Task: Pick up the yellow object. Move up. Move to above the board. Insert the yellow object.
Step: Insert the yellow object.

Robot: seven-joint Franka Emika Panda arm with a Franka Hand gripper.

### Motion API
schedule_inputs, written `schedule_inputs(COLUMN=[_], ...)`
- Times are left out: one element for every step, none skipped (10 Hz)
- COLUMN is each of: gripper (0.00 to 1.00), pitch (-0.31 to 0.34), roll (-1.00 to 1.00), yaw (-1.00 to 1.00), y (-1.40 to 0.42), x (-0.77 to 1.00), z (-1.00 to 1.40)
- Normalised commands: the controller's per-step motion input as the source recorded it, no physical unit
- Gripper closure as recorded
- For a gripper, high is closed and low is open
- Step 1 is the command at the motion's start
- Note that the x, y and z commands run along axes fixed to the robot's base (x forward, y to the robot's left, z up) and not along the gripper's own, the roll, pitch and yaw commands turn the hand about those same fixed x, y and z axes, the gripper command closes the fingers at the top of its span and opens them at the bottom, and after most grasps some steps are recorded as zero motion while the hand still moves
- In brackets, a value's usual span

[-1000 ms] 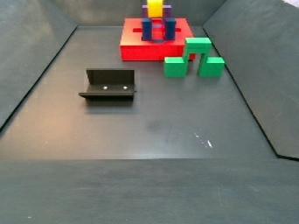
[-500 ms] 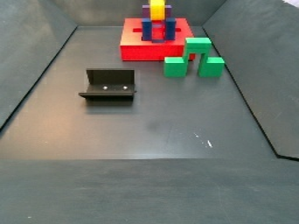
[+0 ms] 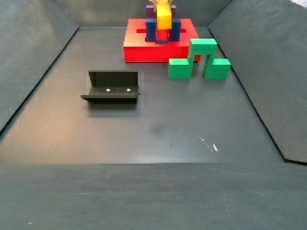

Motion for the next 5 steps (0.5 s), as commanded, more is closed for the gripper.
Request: schedule_inputs(gripper=[1.00, 1.00, 1.00, 1.00, 1.00], pitch=[0.023, 0.037, 0.003, 0.000, 0.000], roll=[0.10, 0.19, 0.14, 0.09, 0.13], yaw=[0.15, 0.17, 0.07, 0.00, 0.00], y=[-0.18, -0.32, -0.29, -0.17, -0.11], x=[0.03, 0.04, 0.00, -0.04, 0.00], z=[-0.06, -0.04, -0.06, -0.14, -0.29])
